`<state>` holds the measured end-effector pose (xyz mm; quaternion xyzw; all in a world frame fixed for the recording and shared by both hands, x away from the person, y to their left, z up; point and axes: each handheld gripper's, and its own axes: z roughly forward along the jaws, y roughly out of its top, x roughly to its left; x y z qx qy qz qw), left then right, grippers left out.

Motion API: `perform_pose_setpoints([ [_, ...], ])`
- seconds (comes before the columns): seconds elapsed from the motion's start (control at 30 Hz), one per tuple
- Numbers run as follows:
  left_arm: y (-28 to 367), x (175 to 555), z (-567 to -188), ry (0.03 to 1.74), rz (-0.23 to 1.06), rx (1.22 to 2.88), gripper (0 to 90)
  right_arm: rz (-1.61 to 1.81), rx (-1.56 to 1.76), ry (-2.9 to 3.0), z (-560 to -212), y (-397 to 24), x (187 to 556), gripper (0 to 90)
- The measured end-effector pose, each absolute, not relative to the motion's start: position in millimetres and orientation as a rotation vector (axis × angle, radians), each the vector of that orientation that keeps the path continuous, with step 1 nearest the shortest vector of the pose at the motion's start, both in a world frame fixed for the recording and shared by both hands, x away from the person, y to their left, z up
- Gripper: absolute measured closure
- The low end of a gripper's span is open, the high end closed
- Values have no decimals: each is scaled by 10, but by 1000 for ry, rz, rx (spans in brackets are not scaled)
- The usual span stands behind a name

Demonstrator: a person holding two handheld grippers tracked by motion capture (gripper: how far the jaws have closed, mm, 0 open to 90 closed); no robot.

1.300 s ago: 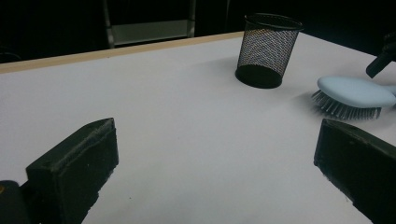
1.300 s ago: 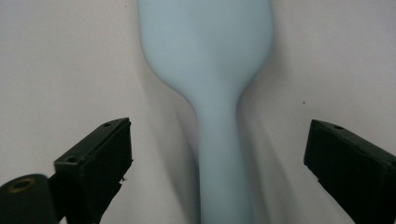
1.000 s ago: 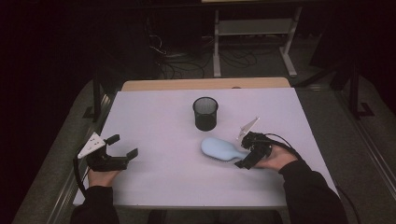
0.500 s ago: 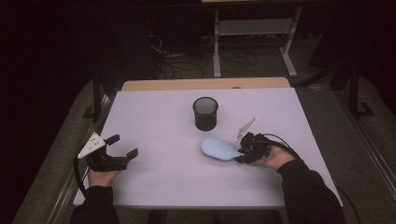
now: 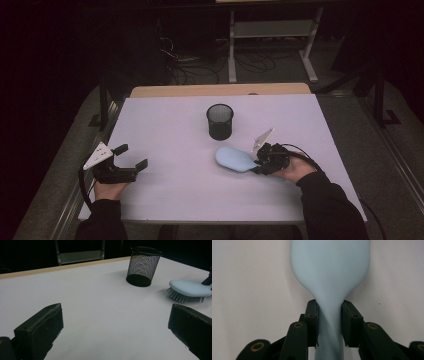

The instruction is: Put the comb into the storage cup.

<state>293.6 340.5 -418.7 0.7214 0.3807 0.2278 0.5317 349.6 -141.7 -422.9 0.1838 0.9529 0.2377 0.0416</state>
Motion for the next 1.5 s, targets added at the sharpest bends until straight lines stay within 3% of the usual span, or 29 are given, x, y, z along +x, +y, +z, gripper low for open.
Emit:
perform_pose_setpoints([
  [1.5, 3393, 2932, -4187, 897, 526, 1718, 0, 853, 501, 2804, -3674, -1394, 3498, 688],
])
